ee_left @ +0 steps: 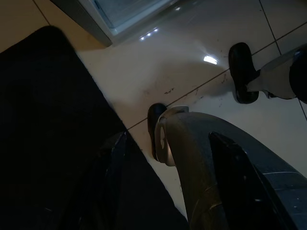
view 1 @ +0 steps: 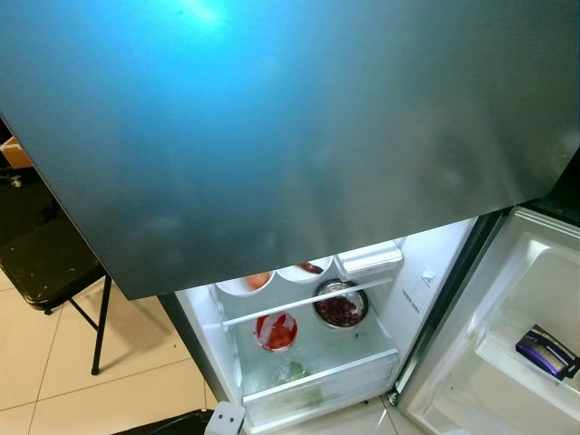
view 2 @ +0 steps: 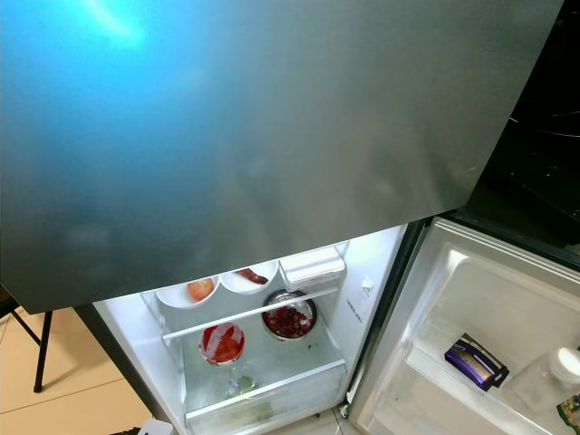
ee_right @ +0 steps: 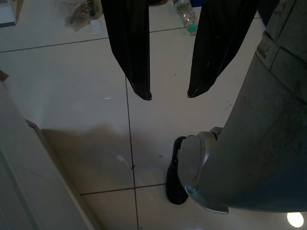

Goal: Restocking fridge

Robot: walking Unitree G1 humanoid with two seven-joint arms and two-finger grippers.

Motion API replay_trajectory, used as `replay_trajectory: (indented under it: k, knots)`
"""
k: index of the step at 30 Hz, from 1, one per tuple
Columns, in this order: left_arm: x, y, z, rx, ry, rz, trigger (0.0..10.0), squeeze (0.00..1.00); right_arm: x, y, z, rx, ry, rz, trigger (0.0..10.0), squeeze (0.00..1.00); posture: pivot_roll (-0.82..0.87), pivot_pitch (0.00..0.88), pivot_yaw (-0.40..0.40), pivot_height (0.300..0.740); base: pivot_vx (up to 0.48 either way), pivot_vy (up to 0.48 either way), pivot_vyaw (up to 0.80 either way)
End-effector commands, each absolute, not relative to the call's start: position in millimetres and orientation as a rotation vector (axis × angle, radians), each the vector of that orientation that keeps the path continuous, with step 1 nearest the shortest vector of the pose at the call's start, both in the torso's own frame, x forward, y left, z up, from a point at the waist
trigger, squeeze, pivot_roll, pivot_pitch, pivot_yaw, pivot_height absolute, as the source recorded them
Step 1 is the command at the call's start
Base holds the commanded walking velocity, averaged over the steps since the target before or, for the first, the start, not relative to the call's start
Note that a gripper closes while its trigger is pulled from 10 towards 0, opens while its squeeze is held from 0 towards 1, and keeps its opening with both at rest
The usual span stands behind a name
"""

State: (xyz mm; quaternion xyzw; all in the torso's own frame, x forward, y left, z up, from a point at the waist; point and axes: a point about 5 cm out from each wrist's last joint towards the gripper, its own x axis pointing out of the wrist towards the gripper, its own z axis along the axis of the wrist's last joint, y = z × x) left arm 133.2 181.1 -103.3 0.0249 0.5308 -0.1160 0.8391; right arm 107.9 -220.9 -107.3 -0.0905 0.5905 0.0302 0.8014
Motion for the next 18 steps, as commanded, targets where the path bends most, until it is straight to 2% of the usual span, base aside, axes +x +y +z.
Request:
replay_trajectory:
  k: [1,18]
  knots:
    - [129.6,177.2,-105.1,0.043,1.138,-0.252,10.0,0.0,104.6,-219.5,-108.5,-0.185,1.277,0.059,10.0,0.0,0.01,0.0,-0.018,0.74,0.0,0.0,0.0]
    - [128.5,177.2,-105.4,0.042,1.14,-0.251,10.0,0.0,104.4,-219.6,-108.5,-0.185,1.278,0.06,10.0,0.0,0.01,0.0,-0.019,0.74,0.0,0.0,0.0]
